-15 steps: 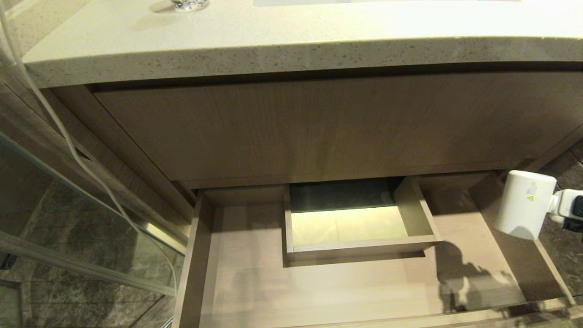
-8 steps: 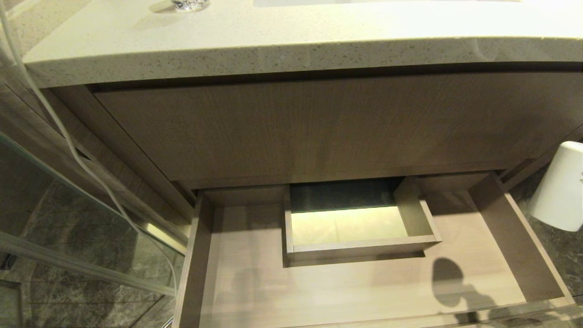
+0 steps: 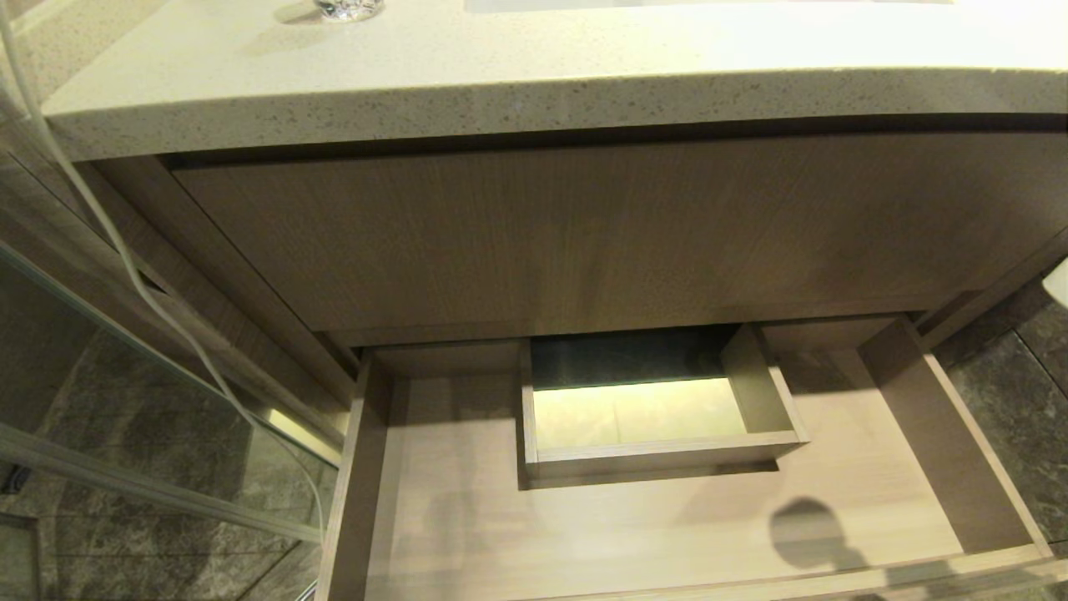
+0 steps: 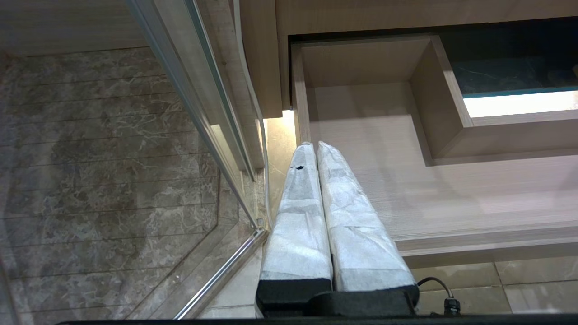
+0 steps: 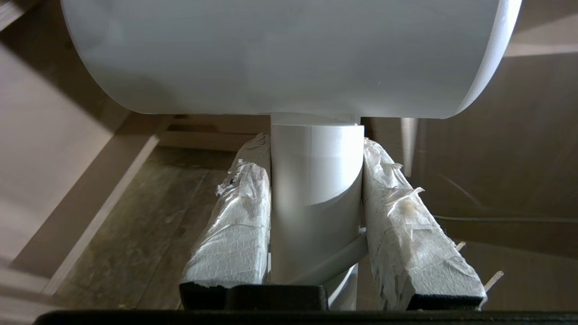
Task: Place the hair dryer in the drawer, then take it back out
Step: Place it on the countertop
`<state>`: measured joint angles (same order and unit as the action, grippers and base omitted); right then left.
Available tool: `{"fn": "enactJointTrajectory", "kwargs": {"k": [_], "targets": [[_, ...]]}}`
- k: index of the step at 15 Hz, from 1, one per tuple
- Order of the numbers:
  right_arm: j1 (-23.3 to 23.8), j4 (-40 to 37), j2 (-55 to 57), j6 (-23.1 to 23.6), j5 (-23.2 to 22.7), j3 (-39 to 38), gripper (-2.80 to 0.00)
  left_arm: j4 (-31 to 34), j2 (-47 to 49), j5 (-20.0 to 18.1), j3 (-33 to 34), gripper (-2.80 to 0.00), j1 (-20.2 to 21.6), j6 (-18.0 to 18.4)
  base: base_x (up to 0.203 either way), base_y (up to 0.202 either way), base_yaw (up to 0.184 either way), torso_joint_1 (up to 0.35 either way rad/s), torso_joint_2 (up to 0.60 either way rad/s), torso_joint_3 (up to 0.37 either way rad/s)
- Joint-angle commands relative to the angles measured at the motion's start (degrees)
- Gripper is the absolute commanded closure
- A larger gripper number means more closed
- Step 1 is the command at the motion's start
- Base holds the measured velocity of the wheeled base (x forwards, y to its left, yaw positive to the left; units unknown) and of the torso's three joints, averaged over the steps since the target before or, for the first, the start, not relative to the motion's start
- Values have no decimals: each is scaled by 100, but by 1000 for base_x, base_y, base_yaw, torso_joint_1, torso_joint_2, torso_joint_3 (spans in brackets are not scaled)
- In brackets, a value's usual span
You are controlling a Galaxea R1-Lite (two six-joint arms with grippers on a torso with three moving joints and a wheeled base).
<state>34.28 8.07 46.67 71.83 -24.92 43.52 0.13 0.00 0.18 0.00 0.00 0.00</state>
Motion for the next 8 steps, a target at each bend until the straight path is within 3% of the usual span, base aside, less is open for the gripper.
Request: {"fn": "enactJointTrajectory", "kwargs": {"k": [1, 8], "targets": [[0, 10, -156, -167, 116, 367, 0, -5, 0, 0, 0, 0, 0, 0, 0, 0, 0, 0, 0, 0], [0, 11, 472, -921, 568, 1743, 0, 4, 0, -1, 0, 0, 0, 0, 0, 0, 0, 0, 0, 0]]}}
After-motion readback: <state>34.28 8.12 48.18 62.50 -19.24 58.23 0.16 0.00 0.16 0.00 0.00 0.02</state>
